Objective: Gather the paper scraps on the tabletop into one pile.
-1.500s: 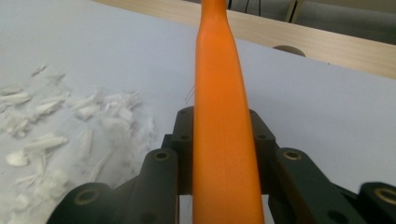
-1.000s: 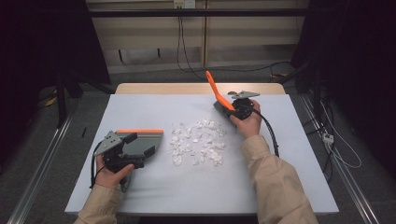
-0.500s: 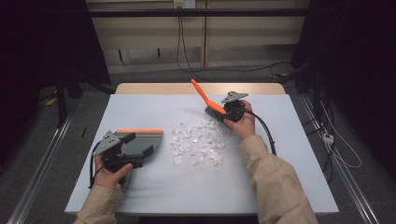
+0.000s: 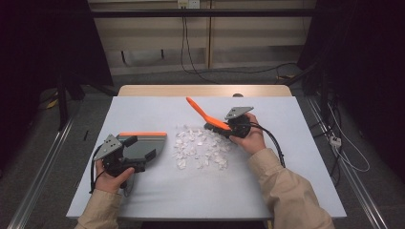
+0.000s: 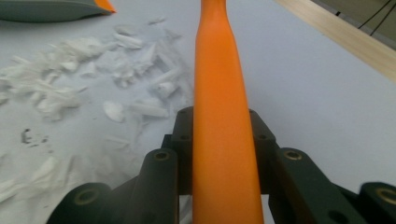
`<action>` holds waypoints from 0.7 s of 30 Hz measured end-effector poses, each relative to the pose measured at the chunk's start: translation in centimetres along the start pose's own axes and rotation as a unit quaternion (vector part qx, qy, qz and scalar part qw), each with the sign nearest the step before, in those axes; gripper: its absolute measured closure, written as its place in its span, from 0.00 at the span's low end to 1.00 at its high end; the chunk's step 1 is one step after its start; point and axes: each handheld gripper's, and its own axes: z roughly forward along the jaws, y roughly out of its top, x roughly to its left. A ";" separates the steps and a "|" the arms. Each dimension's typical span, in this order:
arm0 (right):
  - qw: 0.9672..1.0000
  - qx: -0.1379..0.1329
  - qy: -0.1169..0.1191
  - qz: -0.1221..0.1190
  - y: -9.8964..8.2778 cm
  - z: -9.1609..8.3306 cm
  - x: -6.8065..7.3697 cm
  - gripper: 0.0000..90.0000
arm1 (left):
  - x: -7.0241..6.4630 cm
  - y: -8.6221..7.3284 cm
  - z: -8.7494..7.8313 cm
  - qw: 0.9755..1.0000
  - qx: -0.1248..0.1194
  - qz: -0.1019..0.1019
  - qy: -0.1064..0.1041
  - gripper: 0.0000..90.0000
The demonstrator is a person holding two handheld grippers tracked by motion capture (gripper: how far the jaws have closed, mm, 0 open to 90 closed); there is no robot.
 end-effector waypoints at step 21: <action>0.998 -0.031 -0.036 0.043 -0.7 -1.4 -1.8 0.80 | -0.1 -0.1 0.2 1.000 0.008 0.004 -0.002 0.05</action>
